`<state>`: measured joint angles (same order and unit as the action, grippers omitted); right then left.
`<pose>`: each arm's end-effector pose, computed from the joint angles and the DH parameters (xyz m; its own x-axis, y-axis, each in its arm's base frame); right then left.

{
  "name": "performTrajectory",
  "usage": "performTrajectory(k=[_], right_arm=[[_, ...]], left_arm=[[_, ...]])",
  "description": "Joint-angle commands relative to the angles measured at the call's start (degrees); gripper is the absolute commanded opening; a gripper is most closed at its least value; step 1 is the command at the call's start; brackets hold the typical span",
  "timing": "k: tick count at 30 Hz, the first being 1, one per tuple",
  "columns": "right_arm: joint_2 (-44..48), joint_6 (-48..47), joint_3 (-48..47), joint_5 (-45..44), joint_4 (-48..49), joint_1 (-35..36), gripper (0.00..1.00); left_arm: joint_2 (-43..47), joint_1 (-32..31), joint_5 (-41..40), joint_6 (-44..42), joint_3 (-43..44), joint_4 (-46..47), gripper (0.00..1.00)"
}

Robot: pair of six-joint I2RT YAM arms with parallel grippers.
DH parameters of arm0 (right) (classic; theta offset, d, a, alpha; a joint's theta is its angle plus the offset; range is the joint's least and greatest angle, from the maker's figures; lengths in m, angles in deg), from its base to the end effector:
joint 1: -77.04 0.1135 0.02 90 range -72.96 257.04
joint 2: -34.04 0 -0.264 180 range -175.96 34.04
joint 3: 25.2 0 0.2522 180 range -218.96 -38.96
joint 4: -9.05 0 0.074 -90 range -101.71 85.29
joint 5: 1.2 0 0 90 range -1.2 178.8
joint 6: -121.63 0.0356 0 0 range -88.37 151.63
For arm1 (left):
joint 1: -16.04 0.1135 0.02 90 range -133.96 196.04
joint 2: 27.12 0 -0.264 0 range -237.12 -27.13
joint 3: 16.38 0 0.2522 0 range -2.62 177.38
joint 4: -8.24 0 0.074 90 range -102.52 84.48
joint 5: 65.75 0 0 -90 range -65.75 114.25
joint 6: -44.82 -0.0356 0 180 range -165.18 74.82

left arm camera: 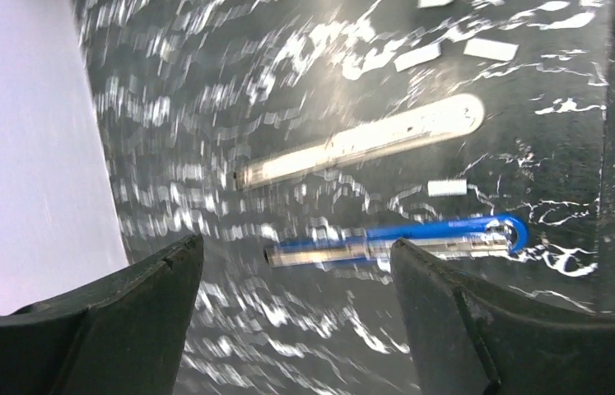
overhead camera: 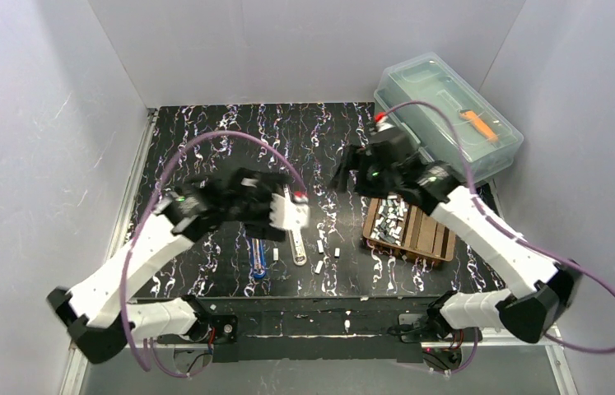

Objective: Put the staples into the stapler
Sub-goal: Pick up the staple from the center of the board.

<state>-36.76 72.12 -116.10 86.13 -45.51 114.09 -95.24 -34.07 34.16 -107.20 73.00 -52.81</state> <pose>0.2088 0.1555 0.3875 -0.7143 0.2734 -0.6442 -0.1412 0.8453 0.5153 0.1495 -0.1884 0.3801 0.5498 0.6987 -0.4578 0.7568 -0.1849 0.6269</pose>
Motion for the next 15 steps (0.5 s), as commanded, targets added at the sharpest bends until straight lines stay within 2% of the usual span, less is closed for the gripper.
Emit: performTrajectory(k=[1,3,8,11,15], right_arm=[[-6.4,1.6,-2.3,-9.9,2.5,10.7,0.87],[-9.7,2.4,-3.7,-12.5,2.3,15.5,0.87],[-19.5,4.1,-9.4,-17.5,0.8,23.9,0.86],[-24.5,5.2,-13.1,-20.9,-0.5,28.1,0.82],[-29.1,7.1,-13.5,-24.7,0.2,31.8,0.67]], left_arm=[[7.5,13.5,0.9,20.8,1.1,-7.4,0.87],[8.6,22.3,2.4,25.3,0.1,-8.1,0.98],[3.4,39.3,8.5,34.9,1.0,-9.9,0.98],[1.6,44.1,9.5,39.1,-0.2,-7.4,0.98],[-0.8,46.8,9.1,44.9,-1.6,-6.4,0.98]])
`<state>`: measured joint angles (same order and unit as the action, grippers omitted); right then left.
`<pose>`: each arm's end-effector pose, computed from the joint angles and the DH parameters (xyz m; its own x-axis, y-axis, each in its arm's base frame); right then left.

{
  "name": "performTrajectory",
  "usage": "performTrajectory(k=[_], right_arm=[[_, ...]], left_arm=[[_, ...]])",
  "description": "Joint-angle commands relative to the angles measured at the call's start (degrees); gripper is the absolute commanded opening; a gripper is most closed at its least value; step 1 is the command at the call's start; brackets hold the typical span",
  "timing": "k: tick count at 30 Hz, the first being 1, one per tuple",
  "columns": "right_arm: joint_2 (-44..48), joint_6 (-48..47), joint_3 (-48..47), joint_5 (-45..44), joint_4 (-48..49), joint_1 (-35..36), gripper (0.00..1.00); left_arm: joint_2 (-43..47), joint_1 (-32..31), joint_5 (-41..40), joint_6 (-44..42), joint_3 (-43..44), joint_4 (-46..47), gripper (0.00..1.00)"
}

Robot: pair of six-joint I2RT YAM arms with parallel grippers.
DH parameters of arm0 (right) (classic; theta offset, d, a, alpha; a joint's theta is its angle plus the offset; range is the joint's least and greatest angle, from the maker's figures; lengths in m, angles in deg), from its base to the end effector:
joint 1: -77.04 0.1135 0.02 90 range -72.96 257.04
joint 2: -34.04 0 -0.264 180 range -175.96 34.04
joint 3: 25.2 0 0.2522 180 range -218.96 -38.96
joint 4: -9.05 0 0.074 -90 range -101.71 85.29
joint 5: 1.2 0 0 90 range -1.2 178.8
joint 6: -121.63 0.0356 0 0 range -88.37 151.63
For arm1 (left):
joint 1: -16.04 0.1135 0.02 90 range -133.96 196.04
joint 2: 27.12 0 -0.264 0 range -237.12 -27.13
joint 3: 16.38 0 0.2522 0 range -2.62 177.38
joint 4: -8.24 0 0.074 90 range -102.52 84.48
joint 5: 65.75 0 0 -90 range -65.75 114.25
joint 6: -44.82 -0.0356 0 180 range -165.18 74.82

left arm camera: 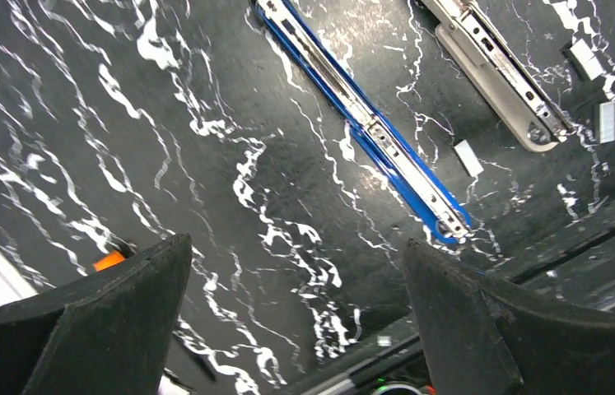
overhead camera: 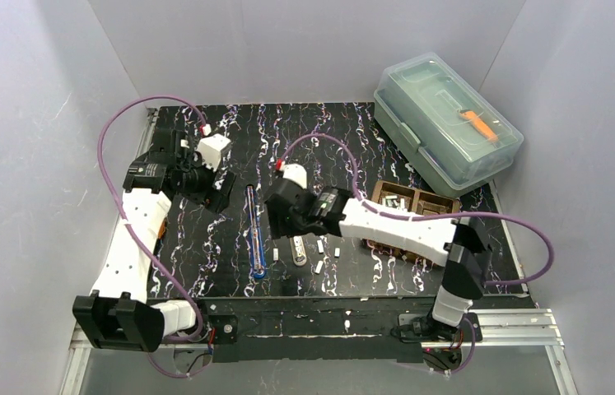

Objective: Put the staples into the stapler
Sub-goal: Pick up the staple from the center of the board.

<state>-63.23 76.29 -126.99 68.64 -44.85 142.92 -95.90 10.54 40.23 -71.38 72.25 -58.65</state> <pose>0.1643 0.3370 0.3137 -0.7584 -0.0792 -0.6470 -0.3262 0.9055 0.2715 0.2334 -0.0323 0.3660 -0.5305 0.4775 -0.7004 0.5719 0.8115 0.1201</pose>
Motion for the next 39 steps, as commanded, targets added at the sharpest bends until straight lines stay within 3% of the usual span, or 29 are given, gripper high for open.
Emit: performTrajectory(k=[1,9,23,39], right_arm=[[-3.6,3.3,-2.4,-7.9,-0.4,3.7,0.66],[-12.3,4.7,-1.3,-8.9,2.2,6.6,0.65],[-21.1,3.2,-2.3,-7.8,6.7,6.6,0.57],[-23.3,3.1,-1.1,-7.3,8.5,5.5,0.45]], left_arm=[[-0.8,3.1,3.4,10.4,-1.1,-0.8,0.98],[0.5,10.0,5.1,14.8,-4.7,2.8,0.98],[-0.9,12.1,7.2,17.7,-7.7,5.4,0.98],[-0.4,12.1,8.4,10.7,-12.5,5.3,0.98]])
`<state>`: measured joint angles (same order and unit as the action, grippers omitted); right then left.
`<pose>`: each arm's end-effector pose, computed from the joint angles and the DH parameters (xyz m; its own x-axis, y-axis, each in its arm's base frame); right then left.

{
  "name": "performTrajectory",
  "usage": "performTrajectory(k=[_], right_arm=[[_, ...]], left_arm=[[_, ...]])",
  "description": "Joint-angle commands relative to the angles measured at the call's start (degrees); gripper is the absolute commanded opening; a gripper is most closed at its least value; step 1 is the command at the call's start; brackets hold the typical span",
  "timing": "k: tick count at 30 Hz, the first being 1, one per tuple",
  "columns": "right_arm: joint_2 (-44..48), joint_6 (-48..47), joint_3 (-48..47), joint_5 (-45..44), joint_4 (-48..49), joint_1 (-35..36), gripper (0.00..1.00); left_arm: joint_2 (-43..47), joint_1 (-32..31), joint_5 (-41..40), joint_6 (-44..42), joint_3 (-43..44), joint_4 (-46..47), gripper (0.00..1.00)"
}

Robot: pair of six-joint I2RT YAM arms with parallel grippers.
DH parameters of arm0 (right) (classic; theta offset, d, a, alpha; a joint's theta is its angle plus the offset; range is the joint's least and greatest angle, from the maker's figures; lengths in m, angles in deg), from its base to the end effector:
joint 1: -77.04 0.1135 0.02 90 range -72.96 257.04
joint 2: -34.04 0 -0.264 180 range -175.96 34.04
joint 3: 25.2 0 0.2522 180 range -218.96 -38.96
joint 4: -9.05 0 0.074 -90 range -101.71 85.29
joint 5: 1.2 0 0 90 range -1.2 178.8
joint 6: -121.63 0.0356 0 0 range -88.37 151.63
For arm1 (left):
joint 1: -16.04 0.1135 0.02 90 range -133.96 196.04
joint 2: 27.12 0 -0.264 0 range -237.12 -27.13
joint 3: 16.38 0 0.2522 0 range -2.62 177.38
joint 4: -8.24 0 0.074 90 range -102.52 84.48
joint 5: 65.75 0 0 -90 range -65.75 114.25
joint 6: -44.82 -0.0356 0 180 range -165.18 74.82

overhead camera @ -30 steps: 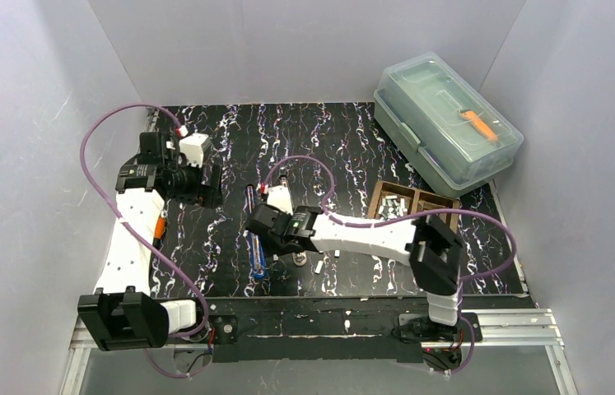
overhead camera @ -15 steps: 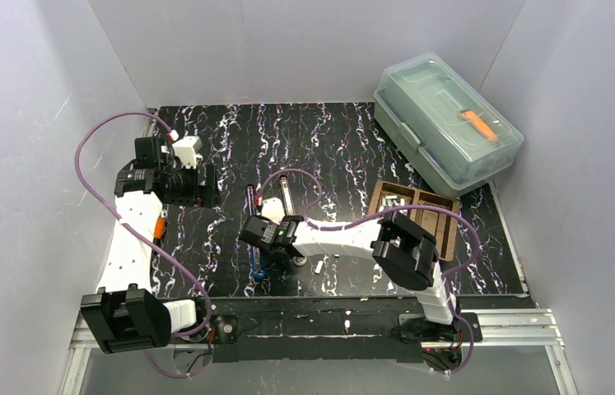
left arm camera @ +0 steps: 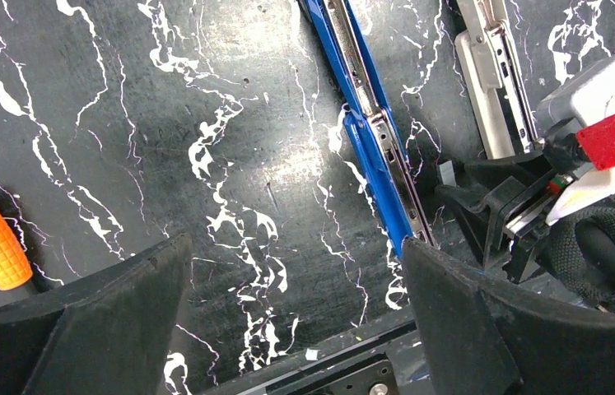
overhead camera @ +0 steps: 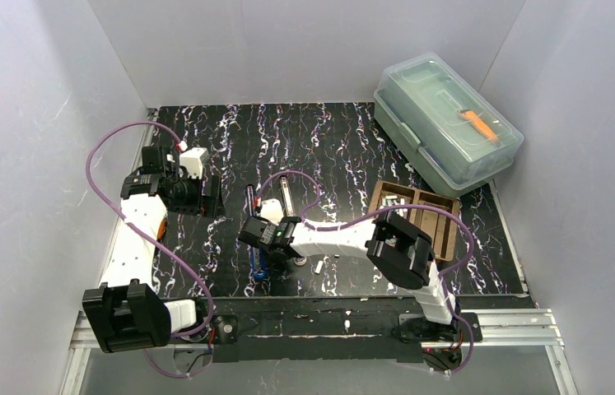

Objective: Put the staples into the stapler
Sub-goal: Pick up the staple from the center of the board.

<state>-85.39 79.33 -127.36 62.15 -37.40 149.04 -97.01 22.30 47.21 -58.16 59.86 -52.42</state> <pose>0.1504 0.4111 0.1737 -0.7698 -0.2299 -0.5954 -0.3258 0.9437 0.0568 0.2422 0.0126 0.3026 -0.7585 0.1249 -0.6397 0.3039 0.9360 -0.1777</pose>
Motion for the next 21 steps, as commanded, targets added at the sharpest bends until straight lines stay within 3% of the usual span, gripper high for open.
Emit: performTrajectory(k=[1,11,16,21], right_arm=[[-1.2,0.1,-0.8,-0.8,1.1,-0.7,0.44],[-3.5,-0.7,-3.6,-0.9,-0.5,-0.8,0.35],[-3.5,-0.8,-3.8,-1.3,-1.1,-0.8,0.28],[-2.4,-0.7,-4.1,-2.8,-2.6,-0.8,0.23]], left_arm=[[0.7,0.3,1.5,-2.9,-0.1,-1.0,0.98],[-2.2,0.3,-0.2,-9.4,0.4,-1.8,0.98],[-3.8,0.3,-1.8,-17.4,-2.8,-1.7,0.98],[-2.2,0.3,-0.8,-19.3,-4.6,-1.2,0.98]])
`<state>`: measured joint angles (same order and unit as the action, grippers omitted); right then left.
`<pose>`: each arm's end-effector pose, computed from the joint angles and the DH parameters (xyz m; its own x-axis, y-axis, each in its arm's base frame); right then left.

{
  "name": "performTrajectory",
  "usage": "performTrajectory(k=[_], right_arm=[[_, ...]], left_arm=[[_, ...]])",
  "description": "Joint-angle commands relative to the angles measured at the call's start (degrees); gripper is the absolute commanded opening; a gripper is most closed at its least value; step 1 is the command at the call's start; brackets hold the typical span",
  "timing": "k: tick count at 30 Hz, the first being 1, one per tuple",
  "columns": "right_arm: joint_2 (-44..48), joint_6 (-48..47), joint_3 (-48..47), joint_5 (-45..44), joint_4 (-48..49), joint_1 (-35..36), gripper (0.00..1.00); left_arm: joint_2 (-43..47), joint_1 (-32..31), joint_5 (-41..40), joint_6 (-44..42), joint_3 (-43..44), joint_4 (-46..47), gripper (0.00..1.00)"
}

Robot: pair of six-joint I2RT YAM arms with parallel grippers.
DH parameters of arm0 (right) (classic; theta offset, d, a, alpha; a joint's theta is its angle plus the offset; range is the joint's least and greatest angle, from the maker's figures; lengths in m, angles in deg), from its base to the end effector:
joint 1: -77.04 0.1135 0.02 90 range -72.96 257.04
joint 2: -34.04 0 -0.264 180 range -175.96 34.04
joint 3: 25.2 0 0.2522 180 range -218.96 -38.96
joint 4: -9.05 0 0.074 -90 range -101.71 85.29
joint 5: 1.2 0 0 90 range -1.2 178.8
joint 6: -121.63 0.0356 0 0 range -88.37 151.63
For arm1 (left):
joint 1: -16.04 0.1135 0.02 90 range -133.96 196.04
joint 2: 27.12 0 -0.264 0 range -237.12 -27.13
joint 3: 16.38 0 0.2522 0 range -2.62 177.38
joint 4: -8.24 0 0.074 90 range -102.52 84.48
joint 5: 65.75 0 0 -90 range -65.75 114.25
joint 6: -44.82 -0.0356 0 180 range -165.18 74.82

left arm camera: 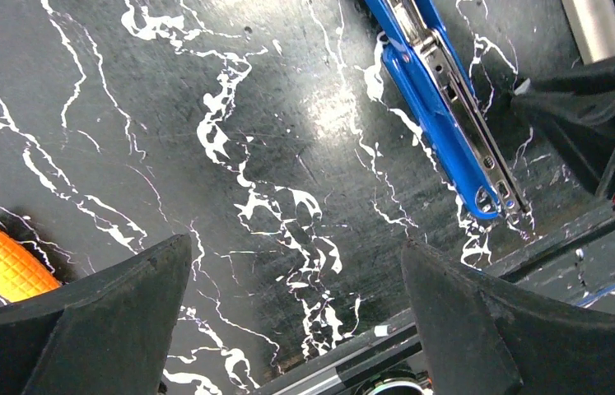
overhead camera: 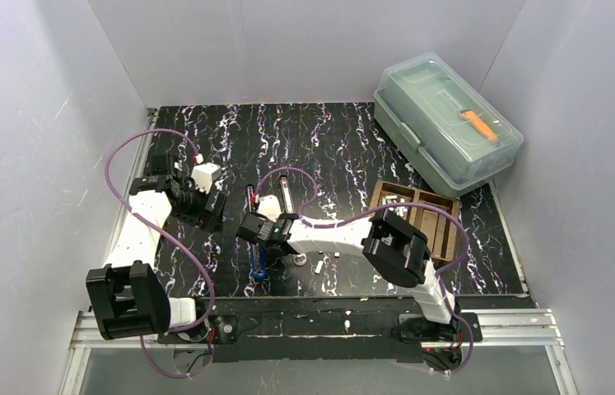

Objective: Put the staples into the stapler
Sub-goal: Pick up the staple from the center of the board.

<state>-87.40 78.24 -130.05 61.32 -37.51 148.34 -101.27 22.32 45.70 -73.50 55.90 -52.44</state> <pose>0.1589 0.4182 0.1725 -0.7586 -0.2304 -0.6094 -0.3235 0.9451 0.0454 0.2493 0.0143 0.2642 -0.7453 0.3622 -0.5598 0.4763 0.8767 -0.0670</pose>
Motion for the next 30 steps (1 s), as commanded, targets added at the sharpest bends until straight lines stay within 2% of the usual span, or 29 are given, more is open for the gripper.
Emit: performTrajectory(k=[1,7,15,20,26,30], right_arm=[[0.1,0.5,-1.4,-2.6,-2.7,-0.1,0.22],[1.2,1.3,-3.4,-4.1,-5.0,0.0,0.19],[4.2,4.4,-6.9,-6.8,-4.8,1.0,0.09],[7.1,7.2,-5.3,-9.4,-5.5,1.1,0.07],[17.7,9.5,3.1,-10.1,-3.7,1.0,0.08],[25.1,10.8,6.7,-11.5,-4.9,0.4,0.08]], left_arm=[[2.3,0.3,1.8,-3.6,-0.5,-1.4,0.98],[2.1,0.3,6.5,-2.9,1.9,-4.4,0.98],[3.6,0.3,8.0,-11.7,-0.5,-6.4,0.98],[5.2,0.0,10.6,-15.5,-5.6,-2.5,0.98],[3.8,-5.1,7.8,-17.0,-8.5,2.5,0.91],[4.8,-12.7,3.8,-20.3,-12.0,6.6,0.89]])
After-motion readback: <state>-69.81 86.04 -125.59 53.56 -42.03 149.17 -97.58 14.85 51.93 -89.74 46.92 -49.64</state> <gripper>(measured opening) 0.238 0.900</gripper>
